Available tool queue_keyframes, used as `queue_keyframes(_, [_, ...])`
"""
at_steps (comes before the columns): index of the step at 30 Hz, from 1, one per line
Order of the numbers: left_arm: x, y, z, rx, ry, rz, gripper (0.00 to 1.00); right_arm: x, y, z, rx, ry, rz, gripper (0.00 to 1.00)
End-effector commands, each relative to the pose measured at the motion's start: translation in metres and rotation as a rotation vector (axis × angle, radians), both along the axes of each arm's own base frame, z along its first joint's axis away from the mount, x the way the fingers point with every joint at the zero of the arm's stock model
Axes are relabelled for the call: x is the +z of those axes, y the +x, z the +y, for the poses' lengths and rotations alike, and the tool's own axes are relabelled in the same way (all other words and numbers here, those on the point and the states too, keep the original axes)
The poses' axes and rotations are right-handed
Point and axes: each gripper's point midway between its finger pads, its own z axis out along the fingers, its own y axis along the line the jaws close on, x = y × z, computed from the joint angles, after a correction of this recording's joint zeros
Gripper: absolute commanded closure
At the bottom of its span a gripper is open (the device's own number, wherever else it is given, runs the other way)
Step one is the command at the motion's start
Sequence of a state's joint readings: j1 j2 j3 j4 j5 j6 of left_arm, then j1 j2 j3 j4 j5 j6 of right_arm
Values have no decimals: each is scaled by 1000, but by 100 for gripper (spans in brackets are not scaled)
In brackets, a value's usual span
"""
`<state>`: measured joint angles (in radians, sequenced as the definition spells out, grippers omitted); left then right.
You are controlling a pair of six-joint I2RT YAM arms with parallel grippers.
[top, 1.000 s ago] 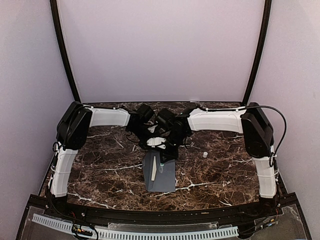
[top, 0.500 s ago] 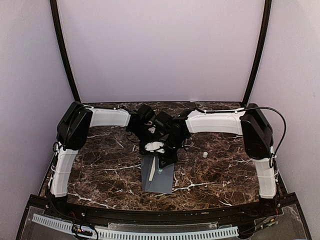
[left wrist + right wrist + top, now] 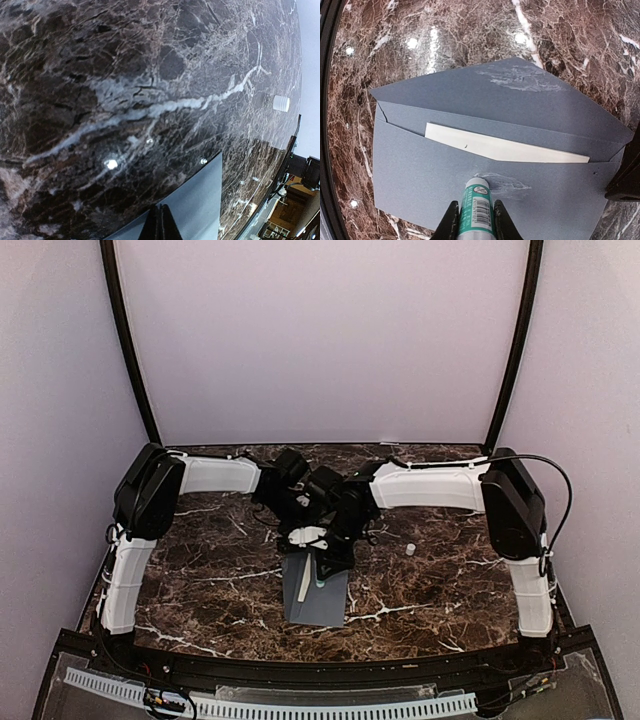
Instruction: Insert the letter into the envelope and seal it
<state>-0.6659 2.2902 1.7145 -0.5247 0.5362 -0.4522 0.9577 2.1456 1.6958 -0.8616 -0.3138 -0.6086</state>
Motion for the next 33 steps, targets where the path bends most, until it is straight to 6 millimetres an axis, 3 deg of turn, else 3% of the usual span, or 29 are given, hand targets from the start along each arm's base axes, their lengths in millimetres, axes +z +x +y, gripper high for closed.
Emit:
queue_keyframes(1, [-33, -13, 18, 4, 112, 60, 100, -2, 22, 4, -51, -18, -97, 100])
queue_keyframes(10, [-32, -13, 17, 1, 107, 61, 100, -2, 43, 3, -117, -18, -124, 100])
queue_keyframes(16, [-33, -13, 18, 2, 112, 59, 100, 6, 46, 4, -126, 0, -132, 100])
queue_keyframes(23, [-34, -12, 19, 0, 119, 53, 100, 30, 46, 4, -127, 41, -153, 100])
queue_keyframes(33, [-32, -7, 18, -2, 113, 38, 100, 73, 28, -7, -112, 104, -141, 100])
